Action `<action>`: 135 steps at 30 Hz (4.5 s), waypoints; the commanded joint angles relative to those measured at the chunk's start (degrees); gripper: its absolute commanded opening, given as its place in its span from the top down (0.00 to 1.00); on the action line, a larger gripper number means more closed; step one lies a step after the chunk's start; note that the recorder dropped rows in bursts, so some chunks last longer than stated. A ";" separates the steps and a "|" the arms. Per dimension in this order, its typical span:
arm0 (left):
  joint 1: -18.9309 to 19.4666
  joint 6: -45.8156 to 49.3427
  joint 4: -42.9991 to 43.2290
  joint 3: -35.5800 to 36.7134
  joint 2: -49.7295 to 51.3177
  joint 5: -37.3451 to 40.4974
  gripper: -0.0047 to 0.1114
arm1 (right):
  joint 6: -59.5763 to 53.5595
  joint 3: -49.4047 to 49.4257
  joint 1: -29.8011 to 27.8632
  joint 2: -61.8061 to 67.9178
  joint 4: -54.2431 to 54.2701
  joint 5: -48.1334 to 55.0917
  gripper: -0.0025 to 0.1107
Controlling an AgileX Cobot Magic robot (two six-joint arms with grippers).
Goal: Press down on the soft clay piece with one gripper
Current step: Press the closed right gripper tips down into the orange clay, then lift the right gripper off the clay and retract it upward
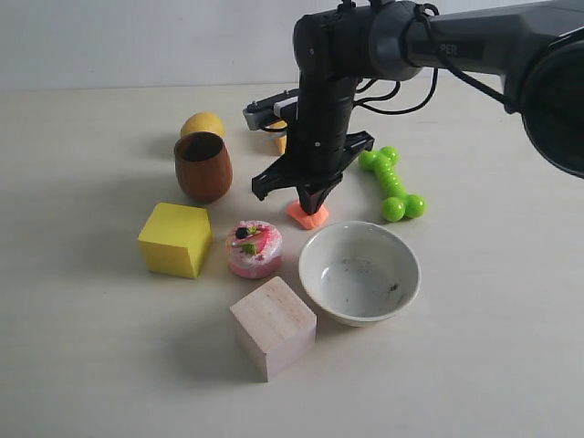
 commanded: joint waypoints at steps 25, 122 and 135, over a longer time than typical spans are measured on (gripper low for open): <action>-0.43 -0.11 -0.21 -0.13 -0.32 -0.42 0.96 | 0.01 -0.29 0.00 6.29 -1.10 -4.08 0.98; -0.43 -0.11 -0.21 -0.13 -0.32 -0.42 0.96 | 0.62 -0.29 0.00 -0.02 -0.88 -3.54 0.98; -0.43 -0.11 -0.21 -0.13 -0.32 -0.42 0.96 | -6.27 20.71 -0.44 -23.77 11.32 -26.24 0.98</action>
